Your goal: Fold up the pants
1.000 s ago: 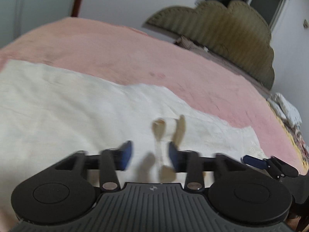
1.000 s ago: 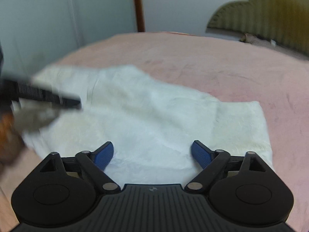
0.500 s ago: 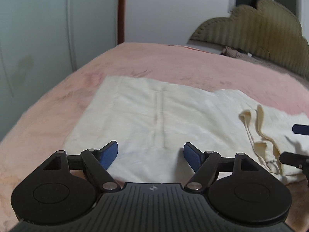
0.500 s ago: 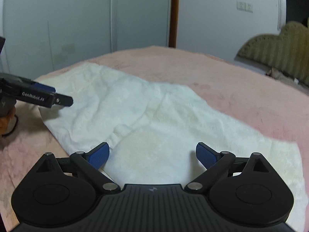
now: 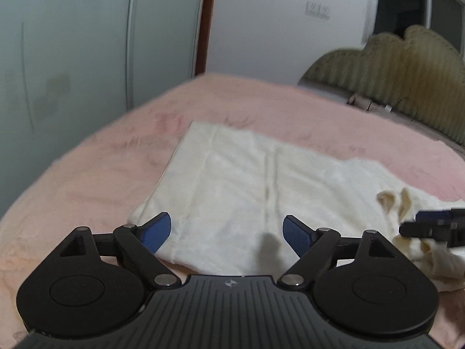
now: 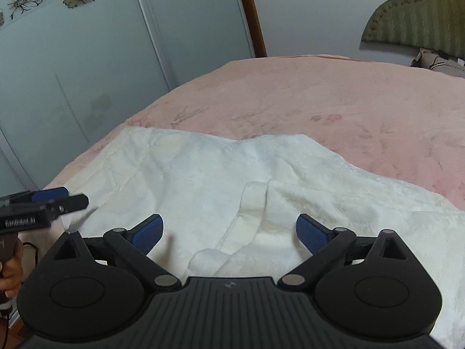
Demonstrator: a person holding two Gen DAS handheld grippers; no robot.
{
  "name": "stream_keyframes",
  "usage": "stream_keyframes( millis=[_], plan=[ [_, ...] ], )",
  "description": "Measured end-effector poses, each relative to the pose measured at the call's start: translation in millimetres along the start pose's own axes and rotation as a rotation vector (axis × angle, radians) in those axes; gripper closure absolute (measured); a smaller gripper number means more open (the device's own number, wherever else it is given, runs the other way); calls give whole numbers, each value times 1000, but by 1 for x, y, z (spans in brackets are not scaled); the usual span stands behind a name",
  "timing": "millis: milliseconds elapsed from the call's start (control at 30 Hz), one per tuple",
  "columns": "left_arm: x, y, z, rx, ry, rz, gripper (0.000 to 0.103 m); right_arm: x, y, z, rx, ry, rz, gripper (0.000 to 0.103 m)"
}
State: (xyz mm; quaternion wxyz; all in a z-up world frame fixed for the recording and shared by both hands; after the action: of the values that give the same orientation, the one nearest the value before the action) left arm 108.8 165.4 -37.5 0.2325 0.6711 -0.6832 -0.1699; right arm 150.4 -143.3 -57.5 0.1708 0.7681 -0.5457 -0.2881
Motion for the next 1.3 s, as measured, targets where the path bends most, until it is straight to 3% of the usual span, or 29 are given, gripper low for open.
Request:
stream_keyframes(
  millis=[67, 167, 233, 367, 433, 533, 667, 833, 1033, 1167, 1300],
  plan=[
    [-2, 4, -2, 19, 3, 5, 16, 4, -15, 9, -46, 25, 21, 4],
    [-8, 13, -6, 37, 36, 17, 16, -14, -8, 9, -6, 107, 117, 4],
    [-17, 15, -9, 24, 104, 38, 16, -43, 0, 7, 55, 216, 123, 4],
    [-37, 21, -11, -16, 280, 109, 15, -123, 8, 23, 174, 573, 79, 4],
    [-46, 22, -9, -36, 366, 140, 10, -154, 4, 36, 184, 705, 35, 4],
    [-59, 21, -3, -83, 487, 180, 9, -177, -14, 53, 147, 814, 21, 4],
    [-68, 10, 9, -162, 645, 287, 8, -188, -35, 60, 173, 930, 117, 4],
    [-70, -8, 11, -170, 805, 393, 1, -191, -58, 46, 212, 959, 207, 0],
    [-55, -35, -3, -156, 818, 423, 1, -183, -51, 25, 297, 849, 237, 0],
    [-44, -52, -12, -101, 789, 403, 1, -176, -31, 9, 310, 754, 174, 0],
    [-39, -57, -13, -70, 752, 387, 7, -168, -5, -3, 260, 659, -47, 0]
  ],
)
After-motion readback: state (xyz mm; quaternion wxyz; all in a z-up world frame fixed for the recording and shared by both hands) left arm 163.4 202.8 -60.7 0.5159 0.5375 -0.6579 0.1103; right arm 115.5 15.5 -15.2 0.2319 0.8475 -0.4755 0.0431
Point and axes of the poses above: each gripper's, at about its wrist camera, not at the fingertips, and y roughly against the way its jaws point, x to its right, z to its underside, the point moved 5 cm from there along -y, roughly the way its jaws point, and after that the axes turned 3 degrees about x, right-handed, at the moved point
